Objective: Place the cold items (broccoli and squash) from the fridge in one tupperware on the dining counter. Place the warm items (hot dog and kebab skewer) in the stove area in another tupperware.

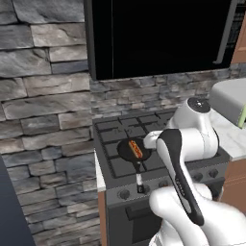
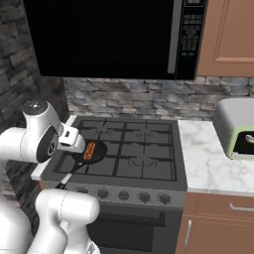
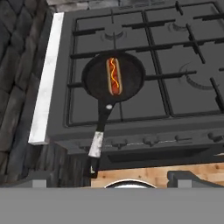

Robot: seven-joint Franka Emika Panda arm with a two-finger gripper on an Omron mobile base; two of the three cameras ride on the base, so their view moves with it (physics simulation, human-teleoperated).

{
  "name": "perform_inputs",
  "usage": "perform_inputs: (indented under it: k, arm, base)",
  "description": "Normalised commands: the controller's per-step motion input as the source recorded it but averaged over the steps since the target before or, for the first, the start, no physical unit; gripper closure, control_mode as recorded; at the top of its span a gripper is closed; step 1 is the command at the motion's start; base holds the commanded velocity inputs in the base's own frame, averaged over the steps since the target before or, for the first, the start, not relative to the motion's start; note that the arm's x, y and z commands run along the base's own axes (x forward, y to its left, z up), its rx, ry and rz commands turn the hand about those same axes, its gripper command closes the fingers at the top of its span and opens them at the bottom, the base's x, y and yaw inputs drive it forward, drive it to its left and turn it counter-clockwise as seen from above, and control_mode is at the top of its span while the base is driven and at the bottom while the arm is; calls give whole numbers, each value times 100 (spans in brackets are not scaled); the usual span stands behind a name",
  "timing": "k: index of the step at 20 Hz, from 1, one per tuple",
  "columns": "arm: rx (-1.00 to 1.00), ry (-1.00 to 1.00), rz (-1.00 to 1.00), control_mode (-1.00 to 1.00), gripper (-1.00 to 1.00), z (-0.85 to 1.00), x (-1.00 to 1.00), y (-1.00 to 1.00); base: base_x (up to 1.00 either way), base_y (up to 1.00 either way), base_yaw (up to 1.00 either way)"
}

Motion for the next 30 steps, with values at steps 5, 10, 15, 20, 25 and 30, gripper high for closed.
perform_inputs:
  k: [5, 10, 15, 20, 25, 30]
  arm:
    - [-18, 13, 0, -100, -100, -37, 38, 0]
    - [-7, 11, 0, -100, -100, -29, 35, 0]
    - [0, 1, 0, -100, -100, -36, 44, 0]
    - [0, 0, 0, -100, -100, -46, 37, 10]
    - [0, 0, 0, -100, -100, -39, 37, 13]
    - [0, 0, 0, -100, -100, -24, 40, 3]
  base:
    - [0, 0, 0]
    - [0, 0, 0]
    - [0, 0, 0]
    - [0, 0, 0]
    - [0, 0, 0]
    - [0, 0, 0]
